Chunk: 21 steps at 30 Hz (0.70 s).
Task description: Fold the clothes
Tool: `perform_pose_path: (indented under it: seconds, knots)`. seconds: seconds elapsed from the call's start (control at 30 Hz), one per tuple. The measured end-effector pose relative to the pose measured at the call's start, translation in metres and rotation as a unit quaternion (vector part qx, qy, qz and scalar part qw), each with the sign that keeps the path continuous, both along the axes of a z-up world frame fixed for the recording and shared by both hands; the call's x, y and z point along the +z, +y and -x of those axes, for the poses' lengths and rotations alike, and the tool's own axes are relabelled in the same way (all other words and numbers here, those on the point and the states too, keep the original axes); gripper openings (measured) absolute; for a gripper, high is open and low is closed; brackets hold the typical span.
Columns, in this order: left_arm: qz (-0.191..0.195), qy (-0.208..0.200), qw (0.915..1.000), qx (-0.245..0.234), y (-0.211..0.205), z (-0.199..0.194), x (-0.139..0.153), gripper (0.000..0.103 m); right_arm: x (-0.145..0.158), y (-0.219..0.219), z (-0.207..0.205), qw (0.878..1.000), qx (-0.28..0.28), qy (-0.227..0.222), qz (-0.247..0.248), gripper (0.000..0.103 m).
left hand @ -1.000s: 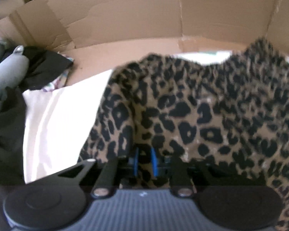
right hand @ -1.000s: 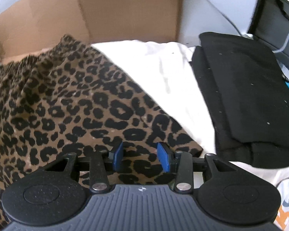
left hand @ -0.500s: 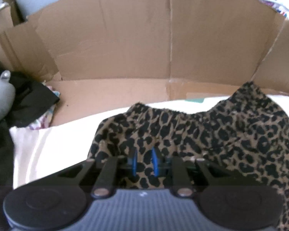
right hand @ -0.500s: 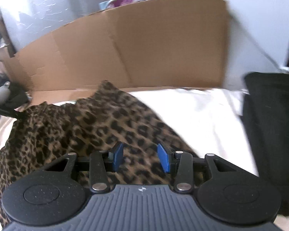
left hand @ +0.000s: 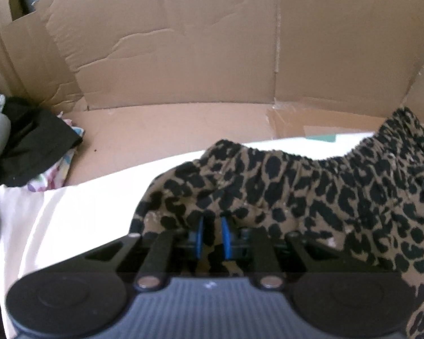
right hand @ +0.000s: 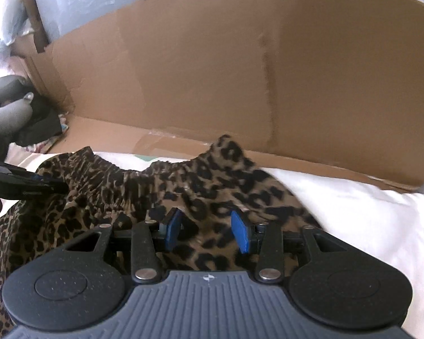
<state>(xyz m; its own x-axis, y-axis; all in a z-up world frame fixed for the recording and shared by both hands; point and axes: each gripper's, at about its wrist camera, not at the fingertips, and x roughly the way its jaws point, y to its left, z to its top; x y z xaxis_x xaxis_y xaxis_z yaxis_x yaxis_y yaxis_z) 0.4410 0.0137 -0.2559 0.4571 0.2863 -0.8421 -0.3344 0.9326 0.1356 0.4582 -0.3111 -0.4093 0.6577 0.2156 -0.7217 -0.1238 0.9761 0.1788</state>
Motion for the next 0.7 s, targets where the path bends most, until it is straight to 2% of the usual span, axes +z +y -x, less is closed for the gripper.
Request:
perform_pose_path:
  seconds: [0.1, 0.2, 0.33, 0.43, 0.53, 0.7]
  knots:
    - [-0.004, -0.002, 0.9997, 0.024, 0.011, 0.002, -0.002, 0.017, -0.009, 0.005, -0.016, 1.000, 0.004, 0.012, 0.027, 0.047]
    - [0.037, -0.013, 0.9985, 0.039, 0.027, 0.006, -0.001, 0.016, -0.018, -0.002, -0.030, 0.998, -0.003, 0.035, 0.054, 0.046]
    - [0.074, -0.037, 0.9955, 0.046, 0.041, 0.011, 0.012, 0.015, -0.024, -0.012, -0.039, 0.996, 0.002, 0.044, 0.077, 0.044]
    - [0.089, -0.052, 0.9936, 0.045, 0.054, 0.014, 0.022, 0.015, -0.022, -0.009, -0.044, 0.992, -0.008, 0.046, 0.119, 0.044]
    - [0.103, -0.059, 0.9921, 0.041, 0.068, 0.016, 0.026, 0.015, -0.021, -0.014, -0.052, 0.990, -0.028, 0.055, 0.127, 0.044]
    - [0.104, -0.065, 0.9918, 0.035, 0.082, 0.028, 0.035, 0.015, -0.014, -0.018, -0.058, 0.987, -0.043, 0.073, 0.135, 0.041]
